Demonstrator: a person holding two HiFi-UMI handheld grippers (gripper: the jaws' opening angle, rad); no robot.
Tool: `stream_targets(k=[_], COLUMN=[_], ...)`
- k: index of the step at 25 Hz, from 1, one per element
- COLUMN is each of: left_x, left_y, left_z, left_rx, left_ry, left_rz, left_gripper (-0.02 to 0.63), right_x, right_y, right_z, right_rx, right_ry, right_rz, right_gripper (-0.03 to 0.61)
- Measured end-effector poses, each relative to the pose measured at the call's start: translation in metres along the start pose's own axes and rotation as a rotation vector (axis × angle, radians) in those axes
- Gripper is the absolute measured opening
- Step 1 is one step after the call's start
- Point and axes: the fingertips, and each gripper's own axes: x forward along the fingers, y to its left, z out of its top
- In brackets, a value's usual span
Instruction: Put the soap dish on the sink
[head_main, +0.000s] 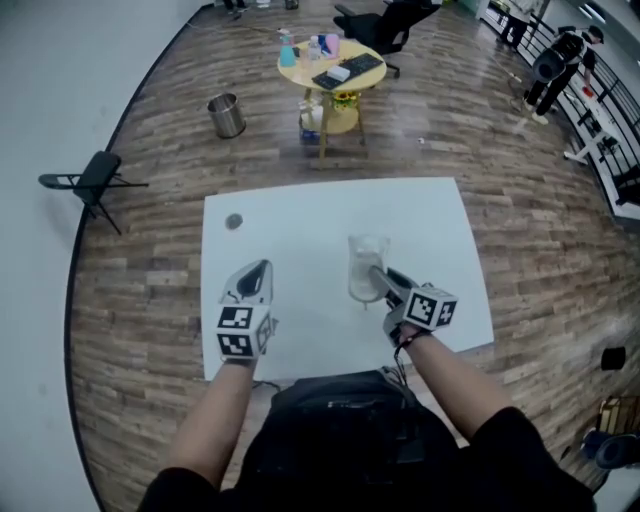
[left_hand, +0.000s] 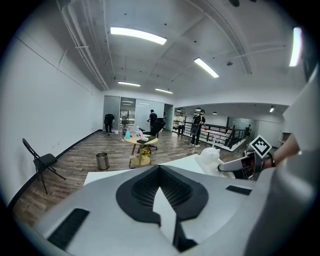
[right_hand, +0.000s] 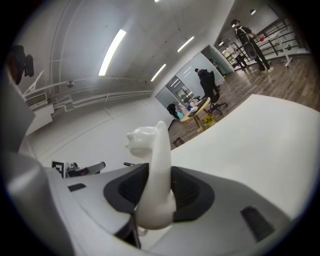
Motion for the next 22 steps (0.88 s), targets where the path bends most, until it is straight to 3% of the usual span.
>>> stream_targets(k=[8,22], left_x=[0.006,0.018], left_y=[-0.012,-0.017], left_z=[-0.009,-0.018], left_rx=[0.054,0.05], left_ry=[0.033,0.079], left_rz=[0.013,0.0], left_gripper=[-0.011,-0.011], right_x=[-0.001,0.005], right_y=[-0.012,-0.026], right_z=[-0.004,-0.017], right_rx=[0.028,0.062], right_ry=[0.015,0.042], right_rz=[0.012,0.004], right_gripper=[0.144,0.144])
